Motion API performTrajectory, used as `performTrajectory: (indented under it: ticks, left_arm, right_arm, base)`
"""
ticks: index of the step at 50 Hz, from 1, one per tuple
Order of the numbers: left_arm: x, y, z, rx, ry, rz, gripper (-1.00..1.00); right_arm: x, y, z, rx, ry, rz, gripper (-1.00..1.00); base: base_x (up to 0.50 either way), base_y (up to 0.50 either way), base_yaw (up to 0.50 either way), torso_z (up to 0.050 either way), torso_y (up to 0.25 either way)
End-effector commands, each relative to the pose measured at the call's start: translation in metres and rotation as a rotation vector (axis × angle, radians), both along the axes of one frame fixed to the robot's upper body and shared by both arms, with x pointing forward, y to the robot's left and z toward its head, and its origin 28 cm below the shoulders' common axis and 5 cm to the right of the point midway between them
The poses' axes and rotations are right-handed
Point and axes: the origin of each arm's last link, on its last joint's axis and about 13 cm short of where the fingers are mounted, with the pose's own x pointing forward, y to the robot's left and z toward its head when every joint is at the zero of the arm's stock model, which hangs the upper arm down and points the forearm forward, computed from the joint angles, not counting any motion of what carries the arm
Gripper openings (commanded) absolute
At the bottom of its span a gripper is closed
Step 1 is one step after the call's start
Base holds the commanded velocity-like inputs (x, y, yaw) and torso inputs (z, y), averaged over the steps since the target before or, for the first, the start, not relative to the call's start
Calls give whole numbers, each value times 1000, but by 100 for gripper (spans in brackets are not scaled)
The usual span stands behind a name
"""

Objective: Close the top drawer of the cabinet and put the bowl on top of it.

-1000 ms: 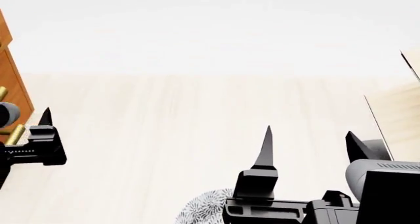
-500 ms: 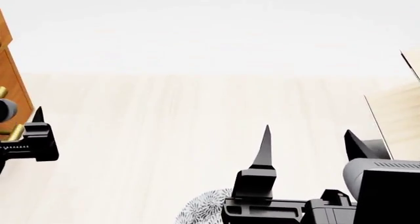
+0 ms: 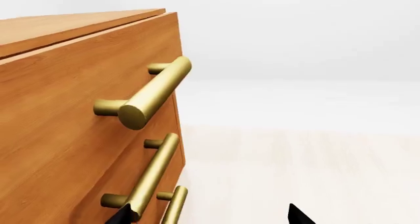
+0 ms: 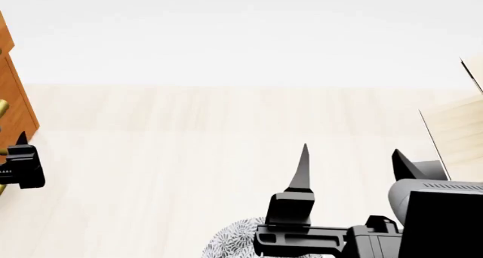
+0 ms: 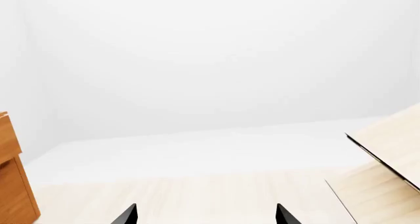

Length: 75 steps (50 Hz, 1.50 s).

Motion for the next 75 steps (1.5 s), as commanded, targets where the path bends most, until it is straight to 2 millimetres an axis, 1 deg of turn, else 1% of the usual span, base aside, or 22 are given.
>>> performTrajectory:
  ticks: [1, 11, 14, 24, 33, 39, 43, 46, 51, 62, 65, 67, 71, 75]
  left_arm:
    - [3, 15, -11, -19, 27, 43, 100]
    - [6, 24, -9, -40, 30, 77, 100]
    - [6, 27, -8, -36, 36, 91, 100]
    - [6, 37, 6, -33, 33, 147, 100]
    - [4, 39, 17, -28, 10, 156, 100]
    - [6, 41, 16, -25, 17, 188, 100]
    - [11, 38, 10, -21, 46, 214, 100]
    - [14, 37, 10, -13, 46, 238, 100]
    - [14, 38, 12, -7, 42, 283, 100]
    - [13, 42, 13, 5, 32, 304, 100]
    - [14, 41, 15, -23, 28, 337, 100]
    - [16, 41, 14, -13, 29, 367, 100]
    - [17, 44, 16, -33, 21, 417, 100]
    - [17, 47, 15, -13, 13, 467, 100]
  right_arm:
    - [3, 0, -2, 3, 6, 1, 100]
    - [5, 0, -3, 1, 9, 2, 100]
    - [7, 0, -7, 3, 14, -1, 100]
    - [10, -1, -7, 4, 17, -3, 100]
    - [13, -1, -8, 6, 18, -1, 100]
    - [12, -2, -8, 9, 16, -1, 100]
    - [12, -3, -10, 10, 16, -5, 100]
    - [11, -5, -12, 12, 19, -9, 100]
    - [10, -6, -9, 13, 16, -12, 100]
    - [10, -6, -12, 13, 19, -9, 100]
    - [9, -6, -13, 13, 20, -8, 100]
    - [10, -7, -15, 14, 23, -10, 100]
    - [10, -7, -13, 13, 24, -12, 100]
    - [10, -7, -14, 11, 21, -12, 100]
  base:
    - [0, 0, 0, 0, 0]
    - [0, 0, 0, 0, 0]
    - [0, 0, 0, 0, 0]
    - [0, 0, 0, 0, 1]
    - [0, 0, 0, 0, 0]
    - [0, 0, 0, 0, 0]
    - [0, 0, 0, 0, 0]
    - [0, 0, 0, 0, 0]
    - [0, 0, 0, 0, 0]
    - [0, 0, 0, 0, 0]
    - [0, 0, 0, 0, 0]
    - [0, 0, 0, 0, 0]
    - [0, 0, 0, 0, 0]
    - [0, 0, 0, 0, 0]
